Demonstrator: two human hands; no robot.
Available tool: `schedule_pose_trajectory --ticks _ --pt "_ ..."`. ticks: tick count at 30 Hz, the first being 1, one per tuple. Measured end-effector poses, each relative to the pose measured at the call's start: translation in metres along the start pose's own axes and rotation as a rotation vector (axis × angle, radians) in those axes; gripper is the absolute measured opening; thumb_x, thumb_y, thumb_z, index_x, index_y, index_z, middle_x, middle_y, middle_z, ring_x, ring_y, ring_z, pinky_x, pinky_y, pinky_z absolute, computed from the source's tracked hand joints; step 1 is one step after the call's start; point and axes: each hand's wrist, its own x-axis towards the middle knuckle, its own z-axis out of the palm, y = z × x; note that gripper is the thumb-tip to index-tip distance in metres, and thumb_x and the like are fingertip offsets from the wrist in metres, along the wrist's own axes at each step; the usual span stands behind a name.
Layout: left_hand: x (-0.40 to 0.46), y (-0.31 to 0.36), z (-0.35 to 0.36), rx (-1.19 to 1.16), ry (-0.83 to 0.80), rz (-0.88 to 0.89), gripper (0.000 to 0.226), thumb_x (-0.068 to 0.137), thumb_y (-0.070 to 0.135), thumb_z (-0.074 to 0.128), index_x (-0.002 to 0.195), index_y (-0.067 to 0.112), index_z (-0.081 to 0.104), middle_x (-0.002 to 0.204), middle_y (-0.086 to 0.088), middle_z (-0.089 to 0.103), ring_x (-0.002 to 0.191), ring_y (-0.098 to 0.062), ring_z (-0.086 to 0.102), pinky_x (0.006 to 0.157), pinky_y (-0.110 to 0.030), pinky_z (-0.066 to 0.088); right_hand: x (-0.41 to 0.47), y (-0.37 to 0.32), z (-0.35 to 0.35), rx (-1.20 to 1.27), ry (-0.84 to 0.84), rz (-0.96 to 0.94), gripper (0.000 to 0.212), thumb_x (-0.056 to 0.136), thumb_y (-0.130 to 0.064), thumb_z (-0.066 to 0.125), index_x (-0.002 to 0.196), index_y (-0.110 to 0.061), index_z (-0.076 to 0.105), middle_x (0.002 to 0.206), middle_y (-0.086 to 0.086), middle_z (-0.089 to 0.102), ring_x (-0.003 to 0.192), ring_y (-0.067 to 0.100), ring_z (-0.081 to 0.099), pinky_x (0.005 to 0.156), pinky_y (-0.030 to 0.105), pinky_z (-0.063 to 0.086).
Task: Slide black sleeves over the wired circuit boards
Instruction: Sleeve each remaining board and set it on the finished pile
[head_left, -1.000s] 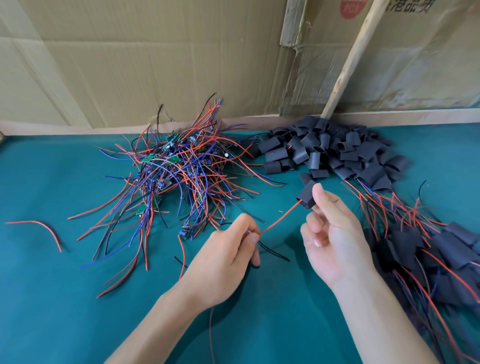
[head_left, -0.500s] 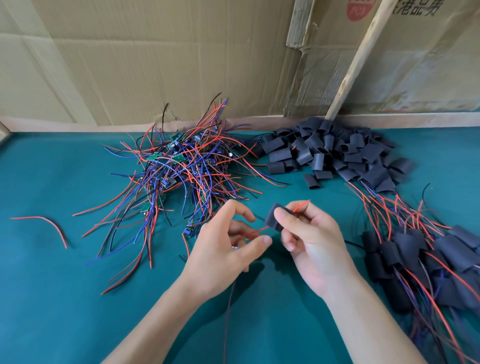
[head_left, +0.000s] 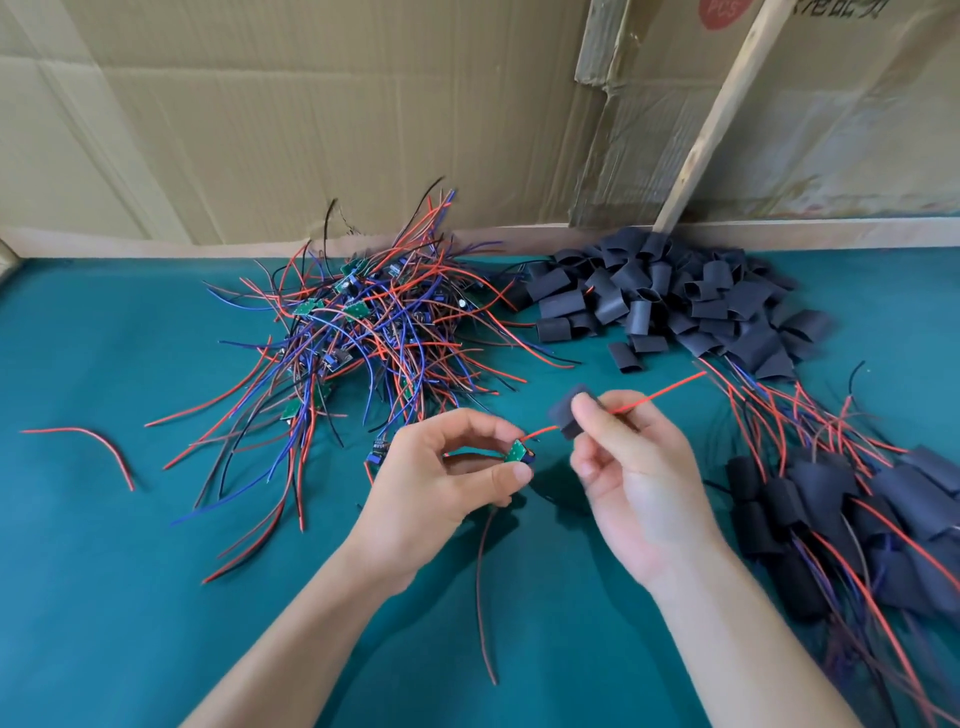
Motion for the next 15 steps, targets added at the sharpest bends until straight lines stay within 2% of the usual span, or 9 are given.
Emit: schedule_pose_trajectory --ticks 3,6,11,15 --pt "0.0001 0.0002 -0.0013 -0.016 0.011 -0.005 0.02 0.073 0.008 0.084 0.089 0.016 0.076 0.09 -0.008 0.073 0.077 -0.025 0.07 0.066 -0.025 0.055 -0.004 0.0088 0.0049 -0.077 -0.052 0.014 0.027 0.068 -0.013 0.081 0.082 -0.013 0.059 0.065 0.001 0.062 0.051 0.014 0.053 0.048 0.021 0.044" --pt "0.0009 -0.0006 -0.0021 -0.017 0.037 -0.026 0.024 0.073 0.003 0.084 0.093 0.009 0.072 0.086 -0.004 0.072 0.078 -0.026 0.071 0.065 -0.026 0.056 -0.006 0.0105 0.0059 -0.077 -0.086 0.045 0.025 0.068 -0.013 0.083 0.08 -0.013 0.06 0.065 0.003 0.062 0.053 0.016 0.056 0.049 0.023 0.045" --pt "0.0012 0.0008 -0.0022 -0.002 0.058 -0.021 0.032 0.065 0.014 0.088 0.09 0.009 0.07 0.085 -0.01 0.074 0.074 -0.02 0.072 0.058 -0.023 0.054 -0.0063 0.0073 0.0058 -0.178 -0.087 0.025 0.036 0.065 -0.016 0.087 0.086 -0.009 0.06 0.068 0.006 0.065 0.057 0.019 0.06 0.051 0.023 0.048" --pt "0.0011 0.0015 -0.0044 0.057 0.08 -0.014 0.037 0.063 0.024 0.09 0.093 0.014 0.071 0.086 -0.008 0.077 0.071 -0.014 0.071 0.055 -0.021 0.052 -0.0051 0.0044 0.0029 -0.203 -0.053 0.019 0.032 0.063 -0.017 0.084 0.084 -0.011 0.061 0.065 0.006 0.063 0.057 0.019 0.06 0.051 0.023 0.047"
